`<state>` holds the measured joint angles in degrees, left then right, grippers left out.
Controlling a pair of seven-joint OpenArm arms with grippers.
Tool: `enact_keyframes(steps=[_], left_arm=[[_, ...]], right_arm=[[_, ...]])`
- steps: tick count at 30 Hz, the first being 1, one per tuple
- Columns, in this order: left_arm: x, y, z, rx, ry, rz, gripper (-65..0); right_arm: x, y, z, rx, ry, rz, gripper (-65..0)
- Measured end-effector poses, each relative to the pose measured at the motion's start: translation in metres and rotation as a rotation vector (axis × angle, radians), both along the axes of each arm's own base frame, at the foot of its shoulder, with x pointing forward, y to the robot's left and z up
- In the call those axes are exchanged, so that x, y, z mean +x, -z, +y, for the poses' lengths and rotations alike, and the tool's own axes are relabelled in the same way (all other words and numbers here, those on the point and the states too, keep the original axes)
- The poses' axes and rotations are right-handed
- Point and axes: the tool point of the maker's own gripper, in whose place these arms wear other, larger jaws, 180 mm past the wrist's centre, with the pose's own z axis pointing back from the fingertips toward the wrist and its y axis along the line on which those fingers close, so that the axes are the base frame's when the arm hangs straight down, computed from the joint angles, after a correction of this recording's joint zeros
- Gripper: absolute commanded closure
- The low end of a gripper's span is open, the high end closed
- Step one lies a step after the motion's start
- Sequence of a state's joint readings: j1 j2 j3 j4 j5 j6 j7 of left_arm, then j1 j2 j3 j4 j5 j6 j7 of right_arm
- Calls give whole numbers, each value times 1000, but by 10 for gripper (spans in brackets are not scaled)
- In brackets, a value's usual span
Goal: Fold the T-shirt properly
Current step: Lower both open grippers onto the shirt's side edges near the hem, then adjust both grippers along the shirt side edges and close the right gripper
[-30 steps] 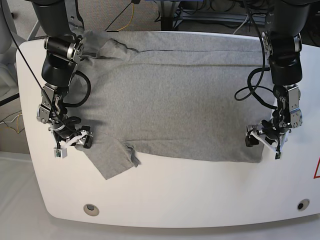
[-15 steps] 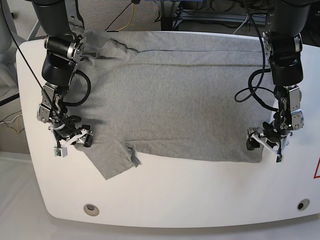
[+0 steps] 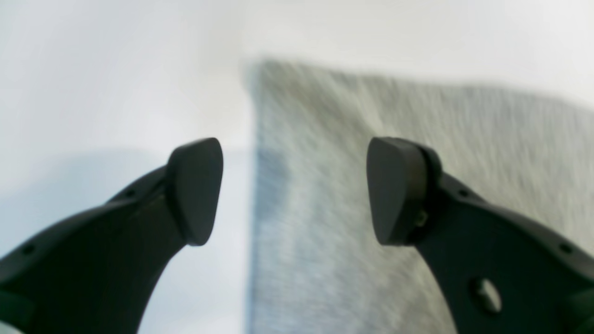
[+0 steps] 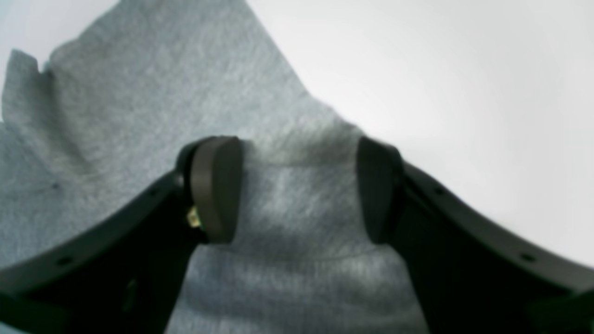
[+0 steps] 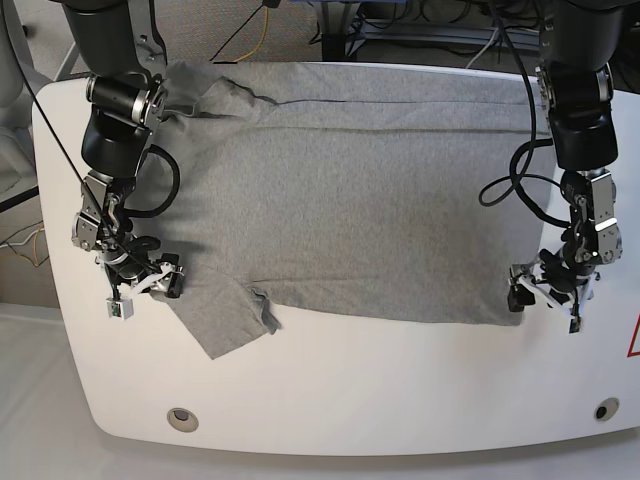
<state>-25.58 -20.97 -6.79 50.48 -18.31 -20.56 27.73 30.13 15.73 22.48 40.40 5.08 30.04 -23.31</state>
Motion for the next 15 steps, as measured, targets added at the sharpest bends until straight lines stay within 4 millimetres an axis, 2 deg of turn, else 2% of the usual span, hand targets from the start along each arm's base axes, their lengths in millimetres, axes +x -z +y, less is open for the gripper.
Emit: enact_keyframes(steps=[3,10,15], left_arm=[[0,-2,3,2,-4,-5,-457],[-9,20,5,15,-8,59,-459],[-11,21,8,34,-7,70,-457]], right_arm=[[6,-4,0,5,2,-5,-380],[22,-12,4,26,3,-7,-381],[27,-16,3,33,8,-12,-382]])
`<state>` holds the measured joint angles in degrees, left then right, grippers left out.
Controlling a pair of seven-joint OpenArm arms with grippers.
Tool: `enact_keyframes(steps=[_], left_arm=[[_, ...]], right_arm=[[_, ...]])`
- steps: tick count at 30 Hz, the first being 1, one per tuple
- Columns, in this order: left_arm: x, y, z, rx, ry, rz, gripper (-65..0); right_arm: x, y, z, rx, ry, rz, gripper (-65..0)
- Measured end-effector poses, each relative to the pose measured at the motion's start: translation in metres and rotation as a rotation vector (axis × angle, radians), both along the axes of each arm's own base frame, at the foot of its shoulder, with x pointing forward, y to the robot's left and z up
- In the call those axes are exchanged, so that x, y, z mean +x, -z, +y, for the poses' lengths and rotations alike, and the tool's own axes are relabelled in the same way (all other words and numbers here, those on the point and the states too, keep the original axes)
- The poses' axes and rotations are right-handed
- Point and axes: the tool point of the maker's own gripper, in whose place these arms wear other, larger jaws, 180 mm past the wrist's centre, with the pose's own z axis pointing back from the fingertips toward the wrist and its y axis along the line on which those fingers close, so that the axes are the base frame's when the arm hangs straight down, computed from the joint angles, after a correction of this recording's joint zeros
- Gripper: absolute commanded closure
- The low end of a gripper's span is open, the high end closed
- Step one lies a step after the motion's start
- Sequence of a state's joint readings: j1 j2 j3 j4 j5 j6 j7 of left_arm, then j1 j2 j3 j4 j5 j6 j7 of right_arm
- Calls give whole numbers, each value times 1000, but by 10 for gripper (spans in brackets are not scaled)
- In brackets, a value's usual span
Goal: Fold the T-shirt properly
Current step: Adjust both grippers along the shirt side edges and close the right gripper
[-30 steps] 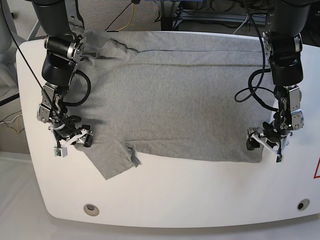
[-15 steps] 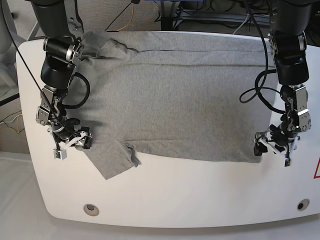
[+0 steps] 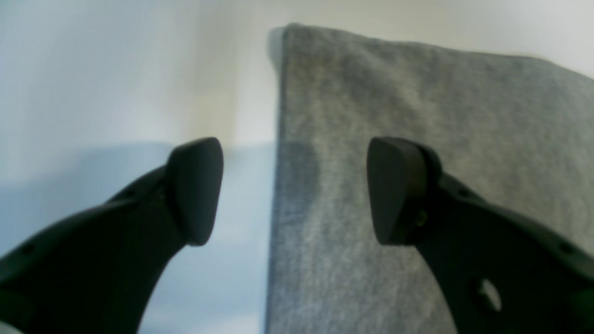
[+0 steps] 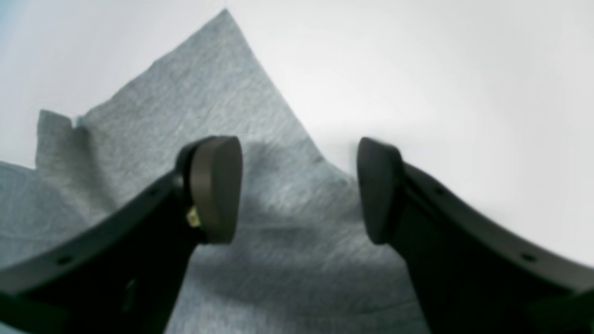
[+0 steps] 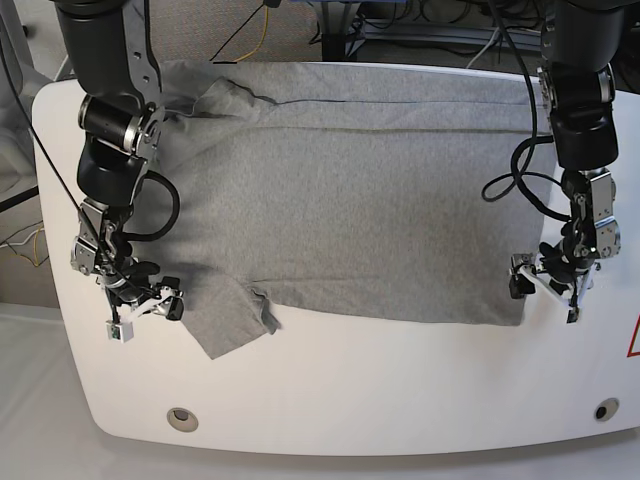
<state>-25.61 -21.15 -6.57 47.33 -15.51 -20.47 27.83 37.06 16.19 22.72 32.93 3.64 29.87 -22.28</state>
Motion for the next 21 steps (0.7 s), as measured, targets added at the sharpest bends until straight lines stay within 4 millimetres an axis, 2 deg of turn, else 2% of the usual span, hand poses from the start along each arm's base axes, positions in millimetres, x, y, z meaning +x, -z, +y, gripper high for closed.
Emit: enact_keyframes(steps=[14,21], left_arm=[[0,0,-1,-8,3,11,-461],[-1,7,6,-49,-26,11,-461]], right_arm=[[-10,8,-6,-22,0,13,-384],[-12,7,-4,-14,2,2,-383]])
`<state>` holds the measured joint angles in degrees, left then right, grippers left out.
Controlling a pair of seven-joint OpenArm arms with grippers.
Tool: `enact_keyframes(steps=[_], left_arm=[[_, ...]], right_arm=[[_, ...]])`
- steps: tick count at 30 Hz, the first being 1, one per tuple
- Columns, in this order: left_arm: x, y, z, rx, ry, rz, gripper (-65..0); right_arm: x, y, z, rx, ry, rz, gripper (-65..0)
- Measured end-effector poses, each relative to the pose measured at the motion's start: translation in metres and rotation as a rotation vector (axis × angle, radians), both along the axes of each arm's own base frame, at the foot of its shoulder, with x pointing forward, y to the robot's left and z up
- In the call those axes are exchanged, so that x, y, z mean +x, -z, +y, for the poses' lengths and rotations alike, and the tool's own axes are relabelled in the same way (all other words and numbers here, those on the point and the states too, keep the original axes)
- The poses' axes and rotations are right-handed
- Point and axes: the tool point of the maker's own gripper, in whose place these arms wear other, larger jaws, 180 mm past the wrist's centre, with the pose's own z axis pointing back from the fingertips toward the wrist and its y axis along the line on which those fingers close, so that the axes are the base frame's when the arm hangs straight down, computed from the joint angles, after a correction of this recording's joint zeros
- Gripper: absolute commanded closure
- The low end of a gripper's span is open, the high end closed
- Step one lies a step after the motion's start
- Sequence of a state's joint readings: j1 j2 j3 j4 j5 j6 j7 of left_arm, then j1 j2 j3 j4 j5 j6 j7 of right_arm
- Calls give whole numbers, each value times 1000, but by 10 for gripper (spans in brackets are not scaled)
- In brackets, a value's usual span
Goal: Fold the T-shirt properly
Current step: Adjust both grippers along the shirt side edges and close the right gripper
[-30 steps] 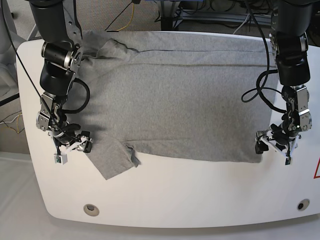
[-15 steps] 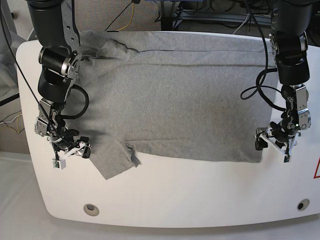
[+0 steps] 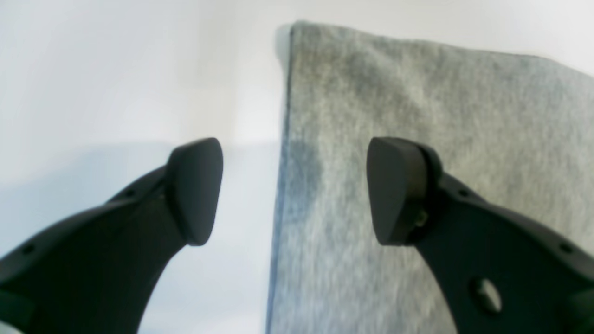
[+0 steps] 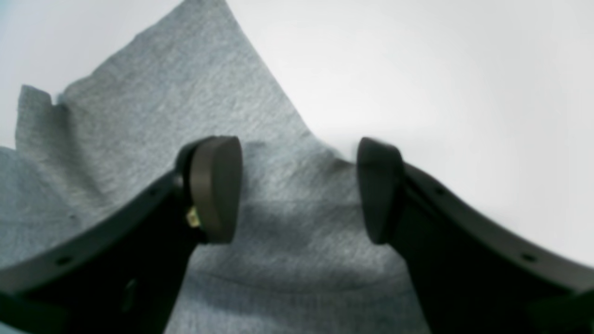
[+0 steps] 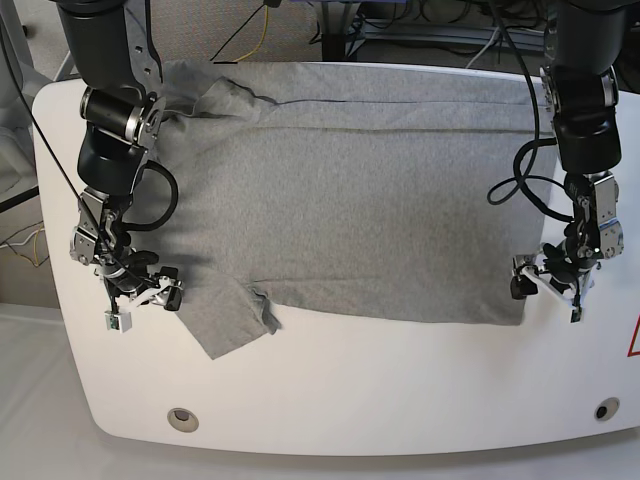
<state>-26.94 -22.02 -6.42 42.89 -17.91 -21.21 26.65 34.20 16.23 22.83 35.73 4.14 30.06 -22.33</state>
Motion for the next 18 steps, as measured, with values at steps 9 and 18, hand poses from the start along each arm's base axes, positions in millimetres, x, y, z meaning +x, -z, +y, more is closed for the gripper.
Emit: enact_keyframes(steps=[9,18], left_arm=[[-8,12,9,11,-18,34,-462],[-8,12,5,3,-15,28,-461]], right_arm=[[0,-1,1,25,10,-4,-384],[-4,11,9,31,-8,33,-381]])
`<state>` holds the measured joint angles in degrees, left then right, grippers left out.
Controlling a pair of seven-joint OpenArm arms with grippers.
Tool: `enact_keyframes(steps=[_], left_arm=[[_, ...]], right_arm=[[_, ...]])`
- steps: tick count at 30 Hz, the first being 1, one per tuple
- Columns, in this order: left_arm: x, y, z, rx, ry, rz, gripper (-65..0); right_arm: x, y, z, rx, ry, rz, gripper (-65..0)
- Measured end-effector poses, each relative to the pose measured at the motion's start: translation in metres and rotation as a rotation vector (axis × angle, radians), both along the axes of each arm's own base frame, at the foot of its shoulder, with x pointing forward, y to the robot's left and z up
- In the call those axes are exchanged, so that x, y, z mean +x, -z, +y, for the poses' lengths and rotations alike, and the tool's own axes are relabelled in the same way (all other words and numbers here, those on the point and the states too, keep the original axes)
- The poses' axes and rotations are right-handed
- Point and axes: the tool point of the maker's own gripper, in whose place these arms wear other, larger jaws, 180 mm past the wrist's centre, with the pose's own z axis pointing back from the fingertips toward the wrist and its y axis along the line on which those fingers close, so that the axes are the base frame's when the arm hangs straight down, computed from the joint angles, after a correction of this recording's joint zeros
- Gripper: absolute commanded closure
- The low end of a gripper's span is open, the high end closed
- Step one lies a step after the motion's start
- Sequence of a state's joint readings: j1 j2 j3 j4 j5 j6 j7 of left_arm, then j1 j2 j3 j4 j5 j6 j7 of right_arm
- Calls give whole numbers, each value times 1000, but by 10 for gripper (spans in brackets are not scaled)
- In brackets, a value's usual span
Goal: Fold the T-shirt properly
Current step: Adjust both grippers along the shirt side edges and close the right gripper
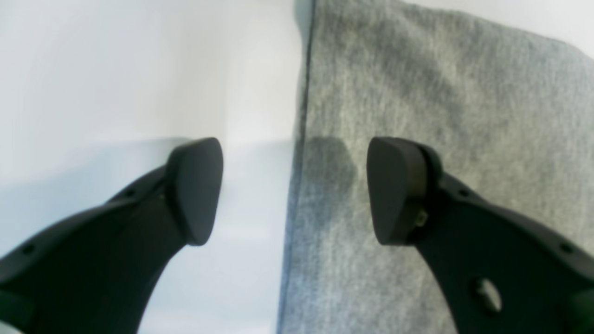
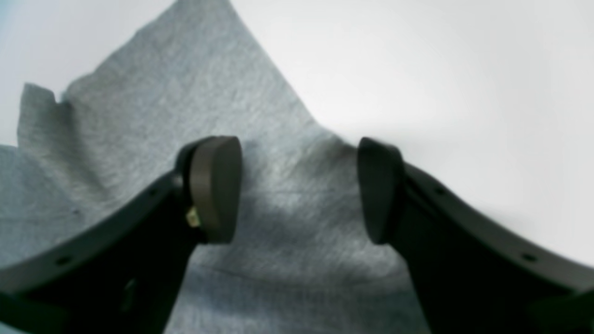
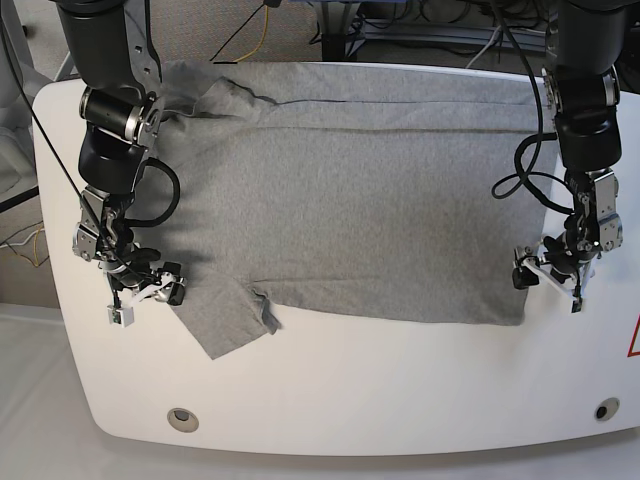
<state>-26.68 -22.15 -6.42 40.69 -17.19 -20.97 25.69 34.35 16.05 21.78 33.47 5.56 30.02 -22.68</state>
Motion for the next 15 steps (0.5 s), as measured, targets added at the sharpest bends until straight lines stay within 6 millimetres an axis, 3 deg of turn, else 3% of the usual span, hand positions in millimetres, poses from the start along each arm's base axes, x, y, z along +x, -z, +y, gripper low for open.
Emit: enact_keyframes(steps=[9,15], left_arm=[[4,-5,0,3,2,-11,-463],[6,-6,-2,14,15,-5,-461]], right_arm=[[2,4,24,22,-44,1,-377],[0,5,19,39,-18,0,-379]])
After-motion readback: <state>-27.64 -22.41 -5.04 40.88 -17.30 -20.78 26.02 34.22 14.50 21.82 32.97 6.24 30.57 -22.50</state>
